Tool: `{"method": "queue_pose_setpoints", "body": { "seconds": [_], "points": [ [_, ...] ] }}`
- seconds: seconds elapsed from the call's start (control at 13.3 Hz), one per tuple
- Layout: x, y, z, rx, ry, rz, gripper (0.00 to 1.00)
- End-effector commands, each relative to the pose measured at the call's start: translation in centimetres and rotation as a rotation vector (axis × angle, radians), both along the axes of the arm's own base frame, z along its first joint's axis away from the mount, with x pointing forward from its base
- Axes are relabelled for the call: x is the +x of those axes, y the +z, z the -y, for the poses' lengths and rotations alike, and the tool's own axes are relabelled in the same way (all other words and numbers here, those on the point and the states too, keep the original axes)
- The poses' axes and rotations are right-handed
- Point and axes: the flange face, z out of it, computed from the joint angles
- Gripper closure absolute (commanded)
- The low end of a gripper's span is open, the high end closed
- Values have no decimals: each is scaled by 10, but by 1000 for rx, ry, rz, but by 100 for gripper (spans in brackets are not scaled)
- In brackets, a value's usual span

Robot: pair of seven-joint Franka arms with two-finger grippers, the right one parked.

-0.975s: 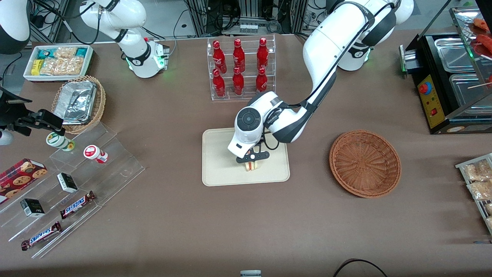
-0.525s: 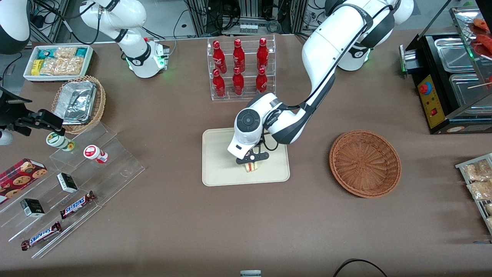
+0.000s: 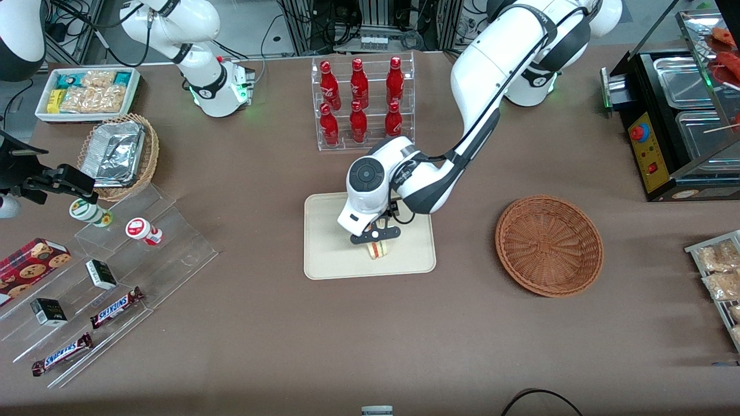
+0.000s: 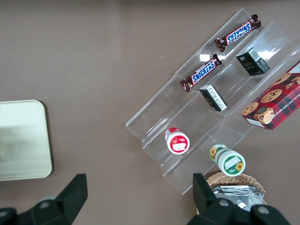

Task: Place sandwich from basket to tray
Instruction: 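Lower the sandwich onto the tray and open the left gripper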

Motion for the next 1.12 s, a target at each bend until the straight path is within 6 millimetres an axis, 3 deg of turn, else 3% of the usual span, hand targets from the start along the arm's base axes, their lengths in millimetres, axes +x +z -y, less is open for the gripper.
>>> {"method": "queue_pose_setpoints", "body": {
  "seconds": [0.0,0.45,0.82,1.05],
  "points": [
    [0,28,1,35,21,17,0],
    [2,108,-20,68,8,24,0],
    [9,142,-50,107,-45,12,0],
    [21,161,-93,139,9,3,0]
  ]
}}
